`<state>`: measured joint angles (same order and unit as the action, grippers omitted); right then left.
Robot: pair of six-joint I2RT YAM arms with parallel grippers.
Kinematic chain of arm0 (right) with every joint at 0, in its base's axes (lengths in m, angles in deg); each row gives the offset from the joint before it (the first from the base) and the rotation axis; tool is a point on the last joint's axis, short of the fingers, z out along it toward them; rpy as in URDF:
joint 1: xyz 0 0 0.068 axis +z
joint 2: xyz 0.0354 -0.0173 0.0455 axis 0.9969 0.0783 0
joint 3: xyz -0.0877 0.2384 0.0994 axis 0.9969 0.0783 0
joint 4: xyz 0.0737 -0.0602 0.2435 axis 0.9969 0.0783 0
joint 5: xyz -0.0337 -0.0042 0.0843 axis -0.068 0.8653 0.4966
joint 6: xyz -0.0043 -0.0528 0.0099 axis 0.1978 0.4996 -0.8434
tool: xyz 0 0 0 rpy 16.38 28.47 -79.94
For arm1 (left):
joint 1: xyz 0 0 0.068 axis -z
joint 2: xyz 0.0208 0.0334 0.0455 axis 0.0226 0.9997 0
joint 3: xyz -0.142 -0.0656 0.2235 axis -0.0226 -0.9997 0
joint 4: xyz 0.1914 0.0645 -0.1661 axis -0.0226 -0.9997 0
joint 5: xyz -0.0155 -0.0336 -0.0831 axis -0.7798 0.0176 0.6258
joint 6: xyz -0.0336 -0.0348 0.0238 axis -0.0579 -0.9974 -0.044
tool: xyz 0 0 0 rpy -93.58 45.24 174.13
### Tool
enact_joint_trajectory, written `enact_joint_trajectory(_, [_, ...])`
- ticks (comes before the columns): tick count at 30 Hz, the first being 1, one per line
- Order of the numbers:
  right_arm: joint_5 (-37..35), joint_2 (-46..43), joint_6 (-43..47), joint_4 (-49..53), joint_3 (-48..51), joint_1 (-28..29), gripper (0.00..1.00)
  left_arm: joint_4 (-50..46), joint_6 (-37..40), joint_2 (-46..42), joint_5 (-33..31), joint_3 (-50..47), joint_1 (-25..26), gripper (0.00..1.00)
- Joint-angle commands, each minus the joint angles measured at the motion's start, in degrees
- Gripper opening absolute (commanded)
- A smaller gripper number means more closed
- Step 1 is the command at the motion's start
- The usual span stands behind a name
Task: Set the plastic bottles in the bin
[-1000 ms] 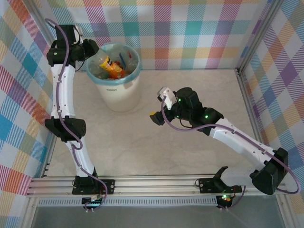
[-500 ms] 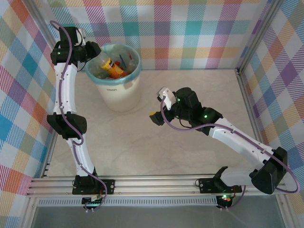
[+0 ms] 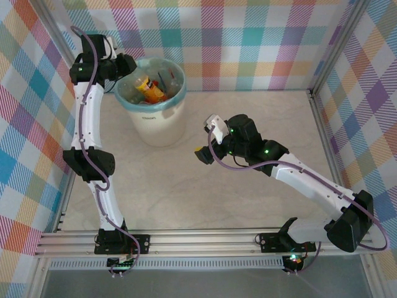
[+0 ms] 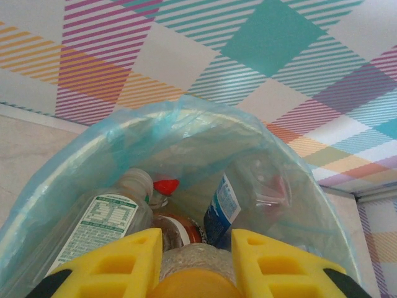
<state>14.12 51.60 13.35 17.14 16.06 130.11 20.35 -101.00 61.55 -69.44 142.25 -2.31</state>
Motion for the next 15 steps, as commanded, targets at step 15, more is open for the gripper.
enact_joint_trajectory(15, [-0.07, -0.84, -0.59, 0.82, -0.52, 0.05, 1.0, -7.95, 5.31, -8.79, 3.49, 1.13, 3.57, 0.0])
